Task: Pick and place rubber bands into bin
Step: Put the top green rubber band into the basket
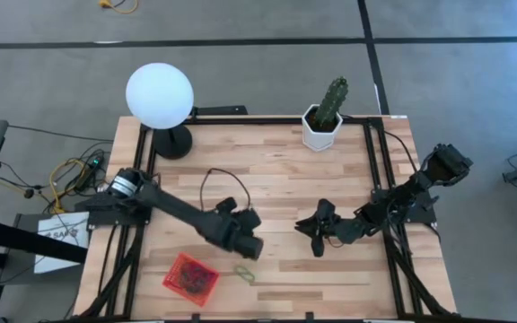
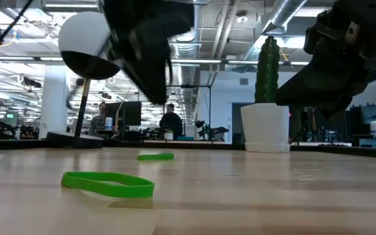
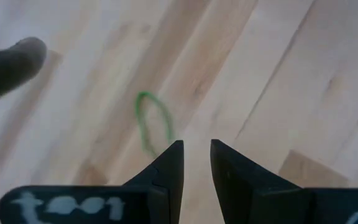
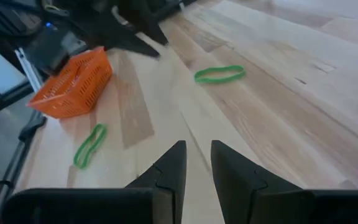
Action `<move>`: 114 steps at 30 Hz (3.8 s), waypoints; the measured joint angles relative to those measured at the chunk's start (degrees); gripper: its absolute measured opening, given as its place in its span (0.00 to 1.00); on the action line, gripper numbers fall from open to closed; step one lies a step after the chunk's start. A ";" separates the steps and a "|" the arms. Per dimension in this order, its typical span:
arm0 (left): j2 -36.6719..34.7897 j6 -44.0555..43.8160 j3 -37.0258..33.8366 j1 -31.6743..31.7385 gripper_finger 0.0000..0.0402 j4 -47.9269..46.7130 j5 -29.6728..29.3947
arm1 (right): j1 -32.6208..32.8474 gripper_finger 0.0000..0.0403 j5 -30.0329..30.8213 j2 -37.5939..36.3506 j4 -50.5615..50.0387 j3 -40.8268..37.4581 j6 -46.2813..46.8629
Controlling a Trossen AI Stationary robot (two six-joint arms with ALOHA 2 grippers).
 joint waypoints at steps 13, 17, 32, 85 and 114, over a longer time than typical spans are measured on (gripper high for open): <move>0.02 3.50 -10.08 8.95 0.18 12.68 10.75 | 0.00 0.17 -0.03 0.02 -4.74 0.02 -0.08; 0.20 5.08 -10.08 9.65 0.18 14.68 10.59 | -0.02 0.17 -0.02 0.02 -5.17 0.02 -0.08; 2.09 4.71 -10.05 11.72 0.18 16.08 11.47 | 0.00 0.17 -0.02 0.02 -5.40 0.02 0.57; -20.37 -18.77 -6.84 -23.27 0.00 -12.82 2.05 | -0.76 0.17 -1.34 0.02 -1.49 0.02 -4.24; -19.32 -27.64 -31.57 -37.22 0.00 20.22 2.81 | -3.19 0.17 -3.31 24.19 -2.32 31.78 -28.35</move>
